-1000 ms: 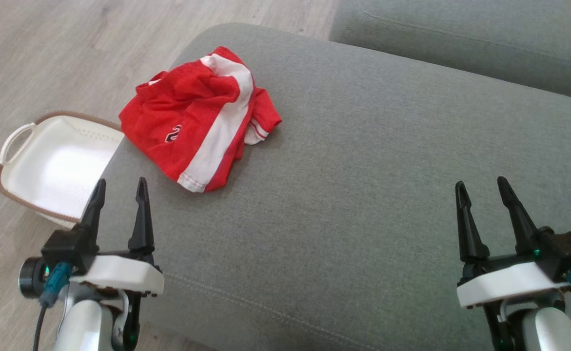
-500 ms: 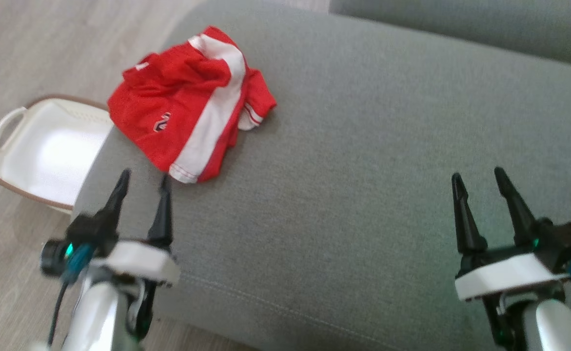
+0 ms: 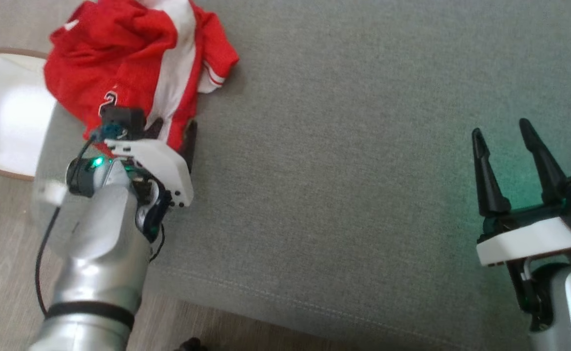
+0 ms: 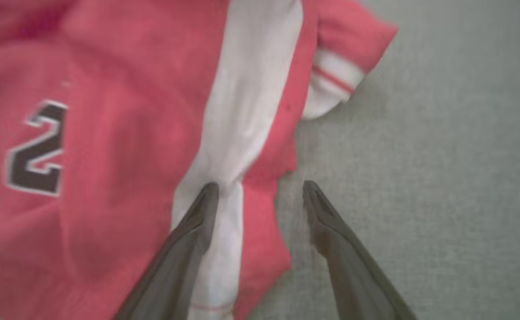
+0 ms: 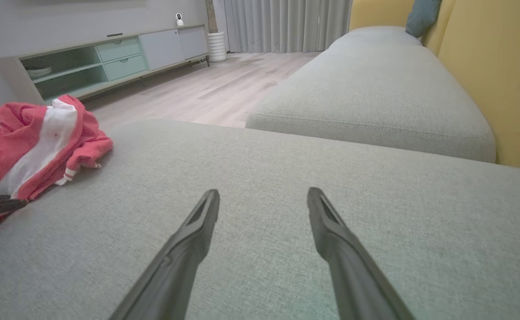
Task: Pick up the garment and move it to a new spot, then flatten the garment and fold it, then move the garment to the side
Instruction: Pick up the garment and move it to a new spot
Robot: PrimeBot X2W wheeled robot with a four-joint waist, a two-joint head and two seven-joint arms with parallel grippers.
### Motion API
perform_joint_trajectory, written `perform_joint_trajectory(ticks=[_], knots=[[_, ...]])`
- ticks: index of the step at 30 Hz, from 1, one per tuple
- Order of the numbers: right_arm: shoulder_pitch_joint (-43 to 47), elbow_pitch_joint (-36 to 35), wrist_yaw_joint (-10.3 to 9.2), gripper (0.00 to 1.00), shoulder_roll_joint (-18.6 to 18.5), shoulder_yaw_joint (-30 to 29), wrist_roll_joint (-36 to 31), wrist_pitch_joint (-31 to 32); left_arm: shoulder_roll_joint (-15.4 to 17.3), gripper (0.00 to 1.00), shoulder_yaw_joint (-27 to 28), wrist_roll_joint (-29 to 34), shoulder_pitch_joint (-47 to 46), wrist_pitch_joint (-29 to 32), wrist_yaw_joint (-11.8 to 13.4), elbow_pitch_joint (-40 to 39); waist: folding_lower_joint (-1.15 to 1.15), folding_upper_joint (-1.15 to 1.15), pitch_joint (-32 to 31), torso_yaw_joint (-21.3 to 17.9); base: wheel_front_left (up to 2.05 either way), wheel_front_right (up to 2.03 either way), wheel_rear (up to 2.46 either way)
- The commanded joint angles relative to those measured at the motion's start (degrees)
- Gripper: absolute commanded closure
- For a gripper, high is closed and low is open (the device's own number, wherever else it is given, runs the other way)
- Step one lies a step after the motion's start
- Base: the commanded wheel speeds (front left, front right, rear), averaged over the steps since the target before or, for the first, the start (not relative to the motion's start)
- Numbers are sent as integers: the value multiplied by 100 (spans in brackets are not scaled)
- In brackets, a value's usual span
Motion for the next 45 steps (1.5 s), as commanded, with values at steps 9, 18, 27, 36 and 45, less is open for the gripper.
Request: perform_joint_trajectory(ticks=[9, 18, 27, 36, 45], knots=[[-222, -238, 24, 0, -55, 89, 10, 31, 371, 100, 26, -237, -808, 614, -29, 1015, -2, 0, 246, -138, 0, 0, 0], [-78, -120, 24, 0, 66, -31, 37, -42, 598, 100, -20, -27, -910, -957, 433, 614, -2, 0, -106, -54, 0, 0, 0], [120, 77, 24, 0, 282, -8, 109, -201, 829, 100, 157, 5, -336, -1548, 913, -1139, -2, 0, -706, -148, 0, 0, 0], [270, 268, 24, 0, 419, 1, 182, -381, 977, 100, 151, 2, 811, -1285, 1163, -3770, -2, 0, -1064, -569, 0, 0, 0], [165, 308, 24, 0, 463, 102, 227, -479, 633, 100, -755, 54, 1167, -610, 855, -4966, -2, 0, -1055, -1453, 0, 0, 0]])
